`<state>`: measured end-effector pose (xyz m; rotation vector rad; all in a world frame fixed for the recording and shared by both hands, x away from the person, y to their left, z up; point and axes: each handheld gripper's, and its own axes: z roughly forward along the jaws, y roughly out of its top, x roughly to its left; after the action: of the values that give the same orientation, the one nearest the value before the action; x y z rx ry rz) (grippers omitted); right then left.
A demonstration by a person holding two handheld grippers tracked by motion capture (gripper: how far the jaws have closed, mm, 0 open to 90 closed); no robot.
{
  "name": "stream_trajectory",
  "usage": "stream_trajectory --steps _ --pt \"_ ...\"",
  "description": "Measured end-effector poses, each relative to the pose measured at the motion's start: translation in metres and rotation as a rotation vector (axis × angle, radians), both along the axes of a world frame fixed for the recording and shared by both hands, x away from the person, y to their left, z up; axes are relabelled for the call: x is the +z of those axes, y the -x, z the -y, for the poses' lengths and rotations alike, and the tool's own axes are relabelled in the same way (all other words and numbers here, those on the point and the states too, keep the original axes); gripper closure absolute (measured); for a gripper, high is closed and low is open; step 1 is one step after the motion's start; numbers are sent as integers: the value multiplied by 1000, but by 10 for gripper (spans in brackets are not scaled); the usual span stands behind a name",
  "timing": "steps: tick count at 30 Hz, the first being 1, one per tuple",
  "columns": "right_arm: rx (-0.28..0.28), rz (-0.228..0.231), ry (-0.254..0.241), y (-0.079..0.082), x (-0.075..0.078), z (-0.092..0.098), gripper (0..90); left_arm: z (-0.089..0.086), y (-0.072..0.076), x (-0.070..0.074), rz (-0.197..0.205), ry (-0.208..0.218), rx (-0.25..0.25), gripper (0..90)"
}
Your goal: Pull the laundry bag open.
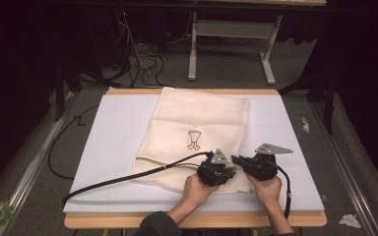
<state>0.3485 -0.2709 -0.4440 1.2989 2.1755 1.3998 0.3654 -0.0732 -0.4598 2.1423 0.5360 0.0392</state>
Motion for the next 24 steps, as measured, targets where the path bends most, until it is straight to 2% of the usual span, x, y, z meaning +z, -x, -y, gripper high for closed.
stream_trajectory --steps 2,11,24 --pt "2 -2 6 0 0 0 878 0 0 0 0 -3 0 858" --pt "-2 9 18 1 -2 4 878 -4 0 6 0 -17 -5 865" --pt "-3 -8 14 2 -6 10 878 -6 1 8 5 -40 -14 866"
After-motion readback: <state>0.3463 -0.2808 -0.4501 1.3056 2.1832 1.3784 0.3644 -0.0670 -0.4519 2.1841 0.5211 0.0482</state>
